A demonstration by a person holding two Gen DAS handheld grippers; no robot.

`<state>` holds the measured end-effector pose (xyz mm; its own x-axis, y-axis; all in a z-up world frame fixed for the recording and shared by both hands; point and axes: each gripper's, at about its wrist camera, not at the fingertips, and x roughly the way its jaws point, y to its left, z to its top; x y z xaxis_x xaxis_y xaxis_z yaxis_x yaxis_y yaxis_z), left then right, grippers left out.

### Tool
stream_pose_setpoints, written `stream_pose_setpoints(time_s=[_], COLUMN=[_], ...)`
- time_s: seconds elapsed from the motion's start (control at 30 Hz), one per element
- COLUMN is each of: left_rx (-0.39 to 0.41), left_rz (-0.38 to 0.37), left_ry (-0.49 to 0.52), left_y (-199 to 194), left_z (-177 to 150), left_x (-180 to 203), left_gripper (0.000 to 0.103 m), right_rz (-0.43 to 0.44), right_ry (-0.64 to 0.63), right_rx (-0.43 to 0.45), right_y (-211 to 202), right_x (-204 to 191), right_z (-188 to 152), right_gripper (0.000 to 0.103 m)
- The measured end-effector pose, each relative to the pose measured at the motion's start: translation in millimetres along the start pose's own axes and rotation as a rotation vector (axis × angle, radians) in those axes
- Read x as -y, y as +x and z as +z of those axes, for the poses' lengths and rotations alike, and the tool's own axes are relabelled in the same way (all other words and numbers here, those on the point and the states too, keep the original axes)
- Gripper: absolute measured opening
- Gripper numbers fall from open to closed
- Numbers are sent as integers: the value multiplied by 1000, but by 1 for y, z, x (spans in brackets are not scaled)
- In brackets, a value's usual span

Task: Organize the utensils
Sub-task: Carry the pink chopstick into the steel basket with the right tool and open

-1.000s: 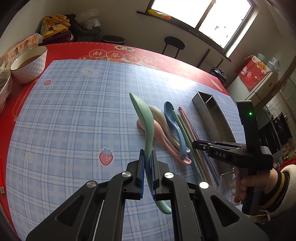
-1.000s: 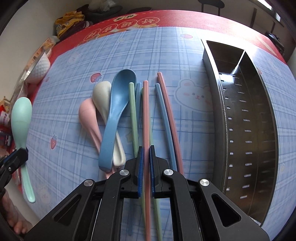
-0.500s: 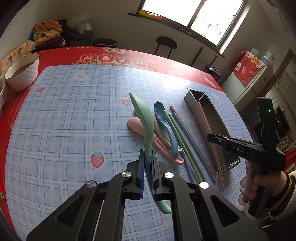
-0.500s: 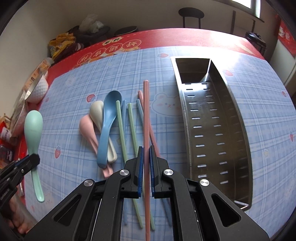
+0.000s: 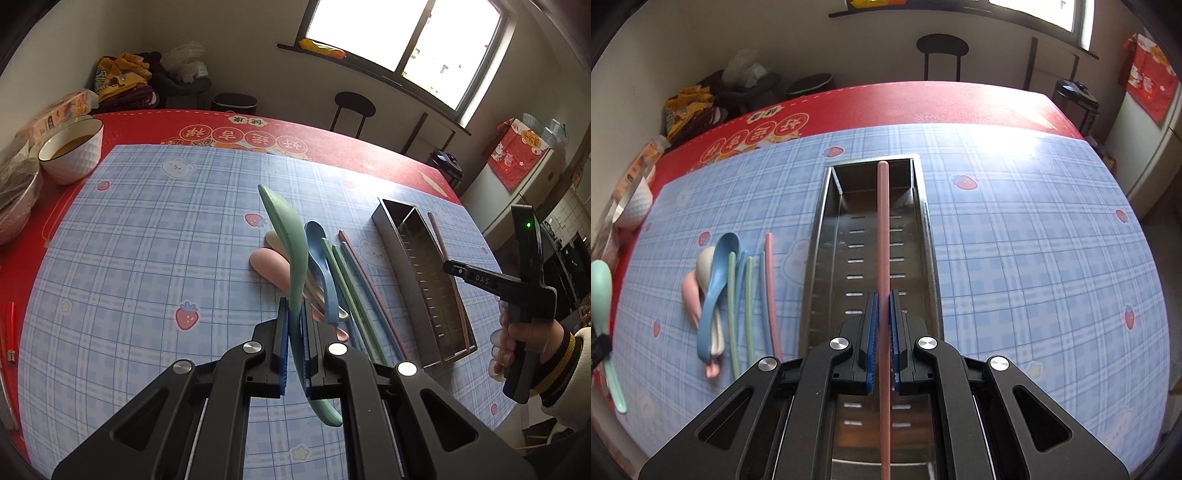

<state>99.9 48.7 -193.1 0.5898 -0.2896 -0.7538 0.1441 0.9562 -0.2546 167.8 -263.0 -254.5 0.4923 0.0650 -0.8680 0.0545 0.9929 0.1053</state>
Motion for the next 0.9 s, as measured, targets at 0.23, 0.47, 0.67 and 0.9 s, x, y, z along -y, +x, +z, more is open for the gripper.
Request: stream_pose_setpoints(time_s=[0.23, 0.47, 0.67, 0.9], left_rx=[-1, 1, 7, 6], left_rz=[63, 100, 106, 89], left_ry=[-46, -65, -90, -106], left_y=[-5, -9, -9, -7], left_z=[-12, -20, -25, -24], left_x=[19, 29, 28, 25], left_gripper=[6, 6, 6, 6], right_rz=[31, 55, 40, 16], right_ry=[-32, -2, -25, -38], right_rx=[-39, -43, -58, -76], right_y=[21, 29, 32, 30], right_x=[7, 13, 7, -1], right_z=[-2, 8, 12, 11], right_gripper=[6, 6, 6, 8])
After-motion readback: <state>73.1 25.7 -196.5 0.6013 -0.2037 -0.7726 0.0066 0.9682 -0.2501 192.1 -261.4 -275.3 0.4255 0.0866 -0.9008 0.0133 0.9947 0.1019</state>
